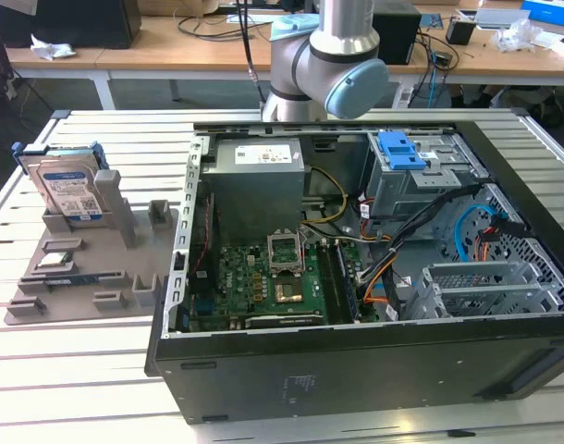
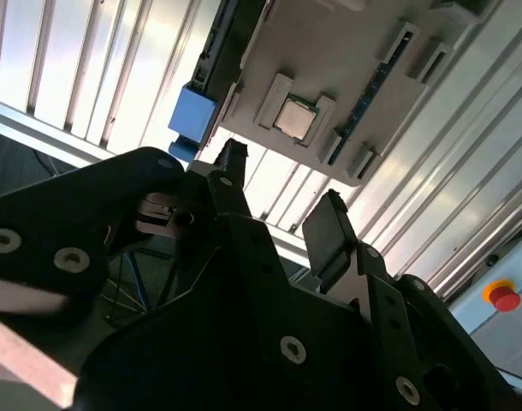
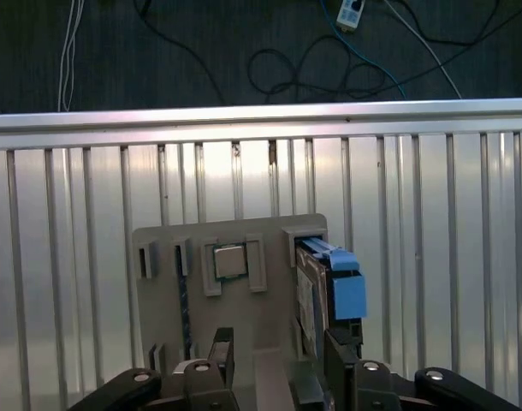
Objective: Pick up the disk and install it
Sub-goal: 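Pick up the disk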
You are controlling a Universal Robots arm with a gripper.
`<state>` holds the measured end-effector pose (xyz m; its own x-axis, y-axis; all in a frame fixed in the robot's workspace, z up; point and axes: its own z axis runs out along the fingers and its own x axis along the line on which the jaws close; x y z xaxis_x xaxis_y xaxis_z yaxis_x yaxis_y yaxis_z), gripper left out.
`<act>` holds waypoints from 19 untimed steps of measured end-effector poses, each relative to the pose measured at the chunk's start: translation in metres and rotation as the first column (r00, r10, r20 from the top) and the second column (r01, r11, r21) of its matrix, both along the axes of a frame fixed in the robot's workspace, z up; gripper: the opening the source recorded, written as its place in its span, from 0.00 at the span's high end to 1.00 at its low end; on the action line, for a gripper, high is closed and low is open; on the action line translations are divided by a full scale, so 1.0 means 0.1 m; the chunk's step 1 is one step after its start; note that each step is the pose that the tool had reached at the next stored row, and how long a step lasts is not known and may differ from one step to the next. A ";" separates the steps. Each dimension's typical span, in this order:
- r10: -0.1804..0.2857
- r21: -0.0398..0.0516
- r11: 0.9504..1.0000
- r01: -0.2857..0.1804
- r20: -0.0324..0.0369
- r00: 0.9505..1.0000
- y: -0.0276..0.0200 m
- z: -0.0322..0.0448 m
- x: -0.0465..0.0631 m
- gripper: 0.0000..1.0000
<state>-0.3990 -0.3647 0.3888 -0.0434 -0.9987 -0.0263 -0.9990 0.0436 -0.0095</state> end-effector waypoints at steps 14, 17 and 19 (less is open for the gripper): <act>-0.008 0.000 1.000 0.008 0.000 1.000 0.193 -0.058 0.00 0.46; -0.008 0.000 1.000 0.008 0.000 1.000 0.211 -0.125 0.00 0.46; -0.008 0.000 1.000 0.008 -0.001 1.000 0.221 -0.166 0.00 0.46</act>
<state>-0.3991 -0.3426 0.3722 -0.0515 -0.9983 -0.0263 -0.9986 0.0517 -0.0089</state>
